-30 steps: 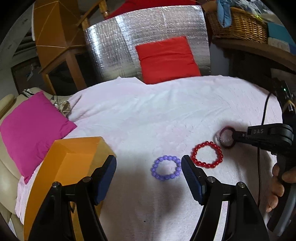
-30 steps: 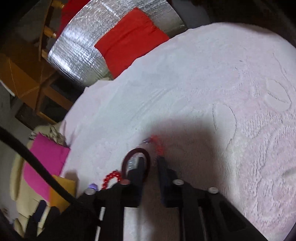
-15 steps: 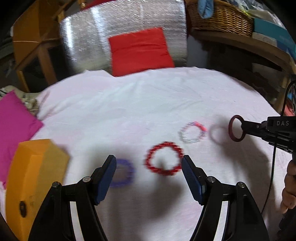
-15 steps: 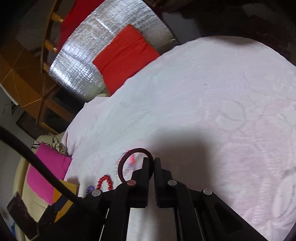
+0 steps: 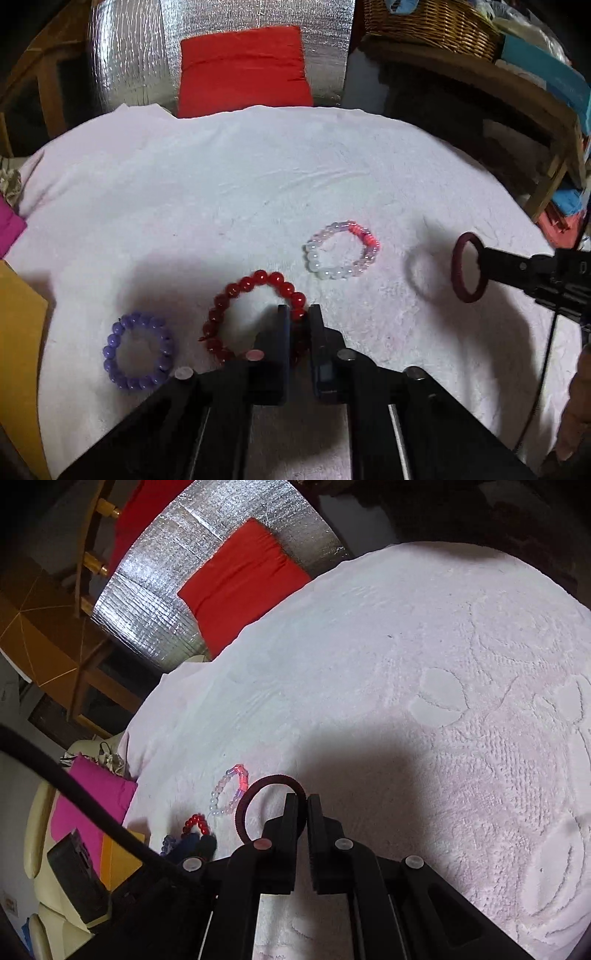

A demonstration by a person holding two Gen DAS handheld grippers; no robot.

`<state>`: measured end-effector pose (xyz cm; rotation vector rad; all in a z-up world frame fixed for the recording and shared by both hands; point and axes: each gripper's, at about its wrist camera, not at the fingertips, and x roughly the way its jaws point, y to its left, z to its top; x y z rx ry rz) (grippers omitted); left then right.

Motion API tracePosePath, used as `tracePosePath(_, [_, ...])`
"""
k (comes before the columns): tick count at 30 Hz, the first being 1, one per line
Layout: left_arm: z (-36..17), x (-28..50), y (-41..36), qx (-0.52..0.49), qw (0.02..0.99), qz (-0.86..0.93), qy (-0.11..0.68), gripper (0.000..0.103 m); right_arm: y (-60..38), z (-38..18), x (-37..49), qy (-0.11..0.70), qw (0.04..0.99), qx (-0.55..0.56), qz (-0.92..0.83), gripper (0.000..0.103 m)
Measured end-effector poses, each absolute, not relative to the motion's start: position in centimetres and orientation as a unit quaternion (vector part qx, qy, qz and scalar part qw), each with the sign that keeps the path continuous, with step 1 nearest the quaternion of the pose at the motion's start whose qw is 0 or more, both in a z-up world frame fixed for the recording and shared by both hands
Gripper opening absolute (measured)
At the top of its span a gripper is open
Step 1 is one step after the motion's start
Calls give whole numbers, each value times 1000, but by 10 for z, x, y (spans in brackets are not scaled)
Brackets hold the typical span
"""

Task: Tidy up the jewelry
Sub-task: 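Grasp the red bead bracelet with the left tool while the right tool holds the red ring, then carry the red bracelet and dark red ring over the orange box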

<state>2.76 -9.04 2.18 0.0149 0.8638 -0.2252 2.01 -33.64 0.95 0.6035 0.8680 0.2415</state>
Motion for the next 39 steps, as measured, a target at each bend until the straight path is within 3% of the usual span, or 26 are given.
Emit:
tracePosePath(25, [104, -49, -26, -88, 924, -160, 337, 9, -268, 57, -9, 351, 888, 233, 185, 6])
tracePosePath(39, [173, -127, 61, -112, 960, -91, 238, 9, -193, 96, -52, 305, 902, 155, 264, 6])
